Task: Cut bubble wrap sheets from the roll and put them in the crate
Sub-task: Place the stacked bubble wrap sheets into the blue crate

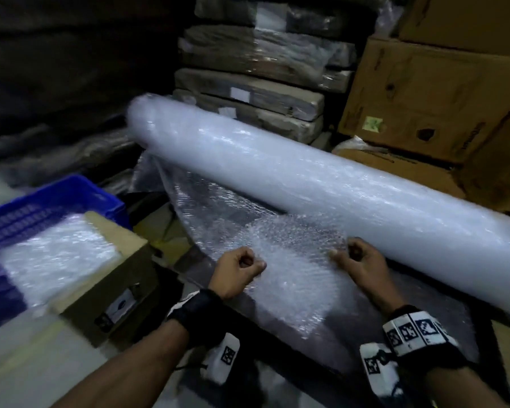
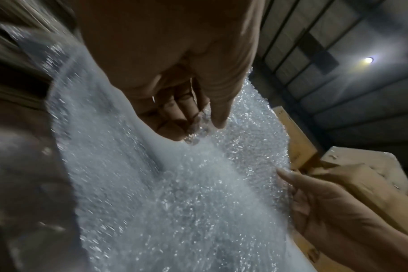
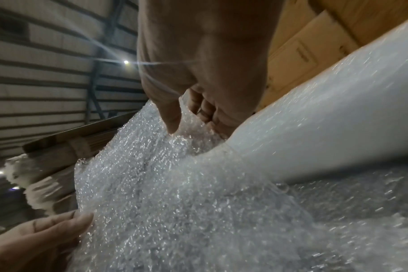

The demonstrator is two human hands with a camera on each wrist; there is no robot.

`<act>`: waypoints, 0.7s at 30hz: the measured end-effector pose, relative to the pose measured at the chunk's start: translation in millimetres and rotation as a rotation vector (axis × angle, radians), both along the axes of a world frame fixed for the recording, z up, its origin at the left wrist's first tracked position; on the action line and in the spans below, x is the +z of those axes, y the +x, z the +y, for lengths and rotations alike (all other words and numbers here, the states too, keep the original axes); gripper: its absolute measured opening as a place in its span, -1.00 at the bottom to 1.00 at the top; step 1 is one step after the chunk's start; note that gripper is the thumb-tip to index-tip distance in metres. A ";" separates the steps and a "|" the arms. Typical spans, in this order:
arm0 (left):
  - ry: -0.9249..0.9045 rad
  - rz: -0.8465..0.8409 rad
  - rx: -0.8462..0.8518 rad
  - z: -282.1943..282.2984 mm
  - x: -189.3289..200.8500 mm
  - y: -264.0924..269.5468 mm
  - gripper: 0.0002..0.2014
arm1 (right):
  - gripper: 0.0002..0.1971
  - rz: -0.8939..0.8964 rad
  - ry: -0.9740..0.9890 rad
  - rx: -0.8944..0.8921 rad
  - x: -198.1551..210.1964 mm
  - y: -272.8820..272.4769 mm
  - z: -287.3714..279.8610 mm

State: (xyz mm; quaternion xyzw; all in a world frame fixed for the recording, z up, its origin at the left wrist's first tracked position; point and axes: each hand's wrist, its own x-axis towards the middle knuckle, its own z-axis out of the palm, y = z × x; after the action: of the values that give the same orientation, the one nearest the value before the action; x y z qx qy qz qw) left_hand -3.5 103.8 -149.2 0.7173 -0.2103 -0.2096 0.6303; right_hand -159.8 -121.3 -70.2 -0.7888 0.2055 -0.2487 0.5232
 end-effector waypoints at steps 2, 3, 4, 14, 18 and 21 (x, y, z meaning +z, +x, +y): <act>-0.003 0.017 0.117 41.4 -0.3 19.9 -0.78 | -0.90 0.028 0.098 0.072 -8.6 39.3 30.4; -0.003 0.018 0.180 64.9 -2.0 30.3 -0.78 | -0.90 0.038 0.124 0.111 -13.6 60.8 48.1; 0.011 0.021 0.221 83.5 -1.9 36.4 -0.78 | -0.92 0.042 0.142 0.137 -19.3 78.9 62.2; 0.174 0.026 0.746 286.8 -37.8 90.6 -0.81 | -0.72 0.261 0.210 0.502 -73.6 245.8 243.7; 0.192 0.079 0.910 337.0 -49.2 103.4 -0.84 | -0.66 0.388 0.133 0.616 -98.8 294.3 286.6; 0.280 0.092 0.973 363.1 -58.0 120.0 -0.87 | -0.64 0.425 0.099 0.679 -108.3 330.0 312.9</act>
State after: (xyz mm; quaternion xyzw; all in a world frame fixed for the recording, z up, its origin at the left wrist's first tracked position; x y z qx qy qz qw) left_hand 116.5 466.9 -207.1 0.7998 0.2063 0.0510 0.5614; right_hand 170.2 191.6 -178.6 -0.8195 0.0485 0.1170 0.5590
